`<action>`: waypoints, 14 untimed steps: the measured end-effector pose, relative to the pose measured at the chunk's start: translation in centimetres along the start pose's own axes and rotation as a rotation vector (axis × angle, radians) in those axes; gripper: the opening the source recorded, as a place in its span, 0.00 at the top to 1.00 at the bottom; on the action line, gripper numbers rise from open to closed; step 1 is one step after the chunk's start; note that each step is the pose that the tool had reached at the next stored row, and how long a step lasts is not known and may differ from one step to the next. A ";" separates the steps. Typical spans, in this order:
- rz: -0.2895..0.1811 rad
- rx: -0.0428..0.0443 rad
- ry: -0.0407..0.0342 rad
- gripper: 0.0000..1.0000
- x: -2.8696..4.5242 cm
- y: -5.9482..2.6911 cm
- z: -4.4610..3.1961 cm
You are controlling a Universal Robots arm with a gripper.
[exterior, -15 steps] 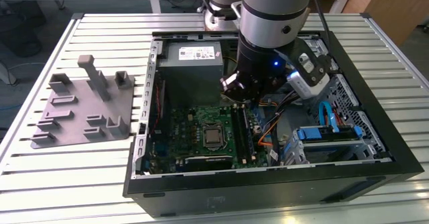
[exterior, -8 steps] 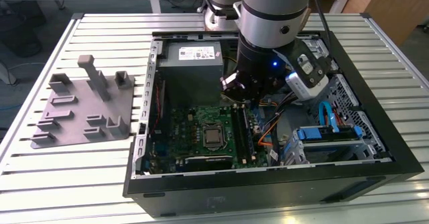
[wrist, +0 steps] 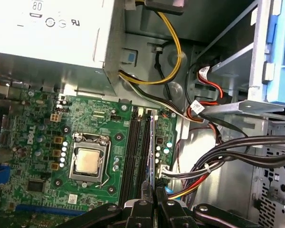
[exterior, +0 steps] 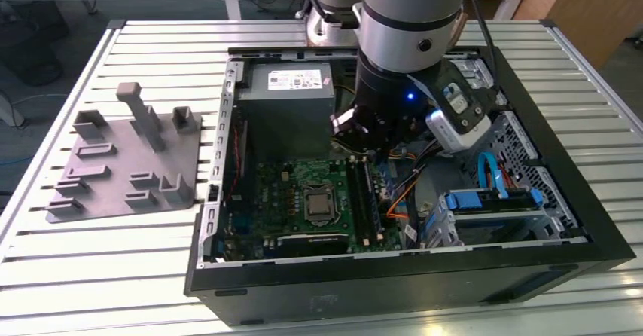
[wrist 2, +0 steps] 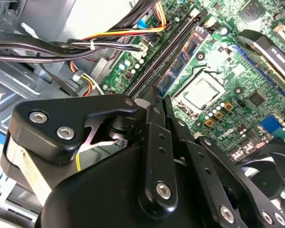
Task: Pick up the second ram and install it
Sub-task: 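Insert the second ram into the second slot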
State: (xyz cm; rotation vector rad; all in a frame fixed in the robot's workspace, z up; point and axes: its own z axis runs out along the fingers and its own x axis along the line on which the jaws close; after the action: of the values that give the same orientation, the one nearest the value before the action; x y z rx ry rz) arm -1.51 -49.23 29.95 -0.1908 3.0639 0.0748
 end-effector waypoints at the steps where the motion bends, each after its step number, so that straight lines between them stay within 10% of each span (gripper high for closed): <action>1: 0.005 0.0004 -0.0002 0.86 0.00 0.00 0.00; 12: 0.059 0.0043 -0.0027 0.86 0.00 0.00 0.05; 14: 0.077 -0.0013 0.0693 0.86 -0.02 -0.01 0.15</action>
State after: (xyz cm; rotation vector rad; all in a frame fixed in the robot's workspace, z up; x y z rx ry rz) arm -1.48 -49.23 29.80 -0.0771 3.1400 0.0760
